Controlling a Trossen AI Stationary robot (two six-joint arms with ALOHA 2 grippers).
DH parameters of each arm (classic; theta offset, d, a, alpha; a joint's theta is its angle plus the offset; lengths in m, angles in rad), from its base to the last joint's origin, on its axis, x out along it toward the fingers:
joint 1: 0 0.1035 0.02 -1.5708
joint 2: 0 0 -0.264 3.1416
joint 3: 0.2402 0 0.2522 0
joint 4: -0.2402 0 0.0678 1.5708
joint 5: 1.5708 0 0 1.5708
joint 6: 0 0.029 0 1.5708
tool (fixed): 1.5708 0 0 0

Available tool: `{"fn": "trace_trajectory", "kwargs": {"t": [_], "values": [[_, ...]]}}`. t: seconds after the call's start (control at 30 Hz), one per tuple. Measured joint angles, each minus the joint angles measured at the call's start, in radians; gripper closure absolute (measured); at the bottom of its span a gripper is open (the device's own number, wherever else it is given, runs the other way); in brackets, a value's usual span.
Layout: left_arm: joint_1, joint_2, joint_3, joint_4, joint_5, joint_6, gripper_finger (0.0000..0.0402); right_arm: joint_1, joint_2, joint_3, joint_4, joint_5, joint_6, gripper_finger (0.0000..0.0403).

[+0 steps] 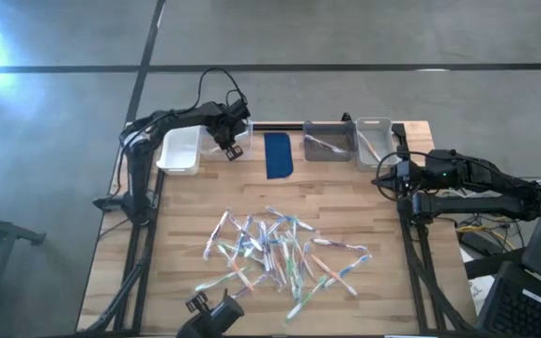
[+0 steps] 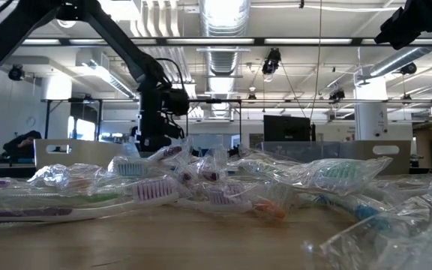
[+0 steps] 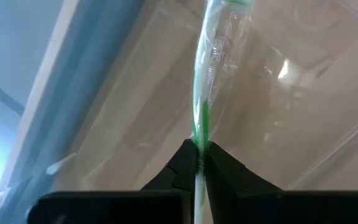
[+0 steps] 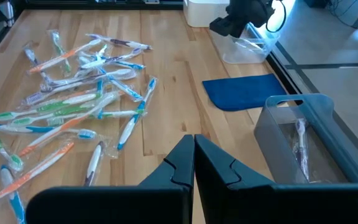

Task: Pick & Place Toothbrushes
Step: Put the green toothbrush into the transparent bin, then put the blue toothbrush into the white bin

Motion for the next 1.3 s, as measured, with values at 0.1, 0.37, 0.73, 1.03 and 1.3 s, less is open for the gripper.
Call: {"fn": "trace_trajectory", "kwargs": {"t": [0.1, 0.37, 0.73, 1.03, 1.3], "values": [[0.000, 0.013, 0.004, -0.003, 0.000, 0.000, 0.0380, 0.000, 0.000, 0.000, 0.000, 0.000, 0.000, 0.0394], [0.000, 0.014, 0.014, -0.005, 0.003, 0.016, 0.0331, 0.000, 0.000, 0.000, 0.000, 0.000, 0.000, 0.0394], [-0.002, 0.004, 0.151, -0.200, 0.003, 0.034, 0.0263, 0.000, 0.000, 0.000, 0.000, 0.000, 0.000, 0.0394], [-0.003, 0.002, 0.322, -0.457, 0.004, 0.035, 0.0262, 0.000, 0.000, 0.000, 0.000, 0.000, 0.000, 0.0394], [-0.018, -0.019, 0.441, -0.562, 0.139, 0.016, 0.0262, 0.000, 0.000, 0.000, 0.000, 0.000, 0.000, 0.0394]]}}
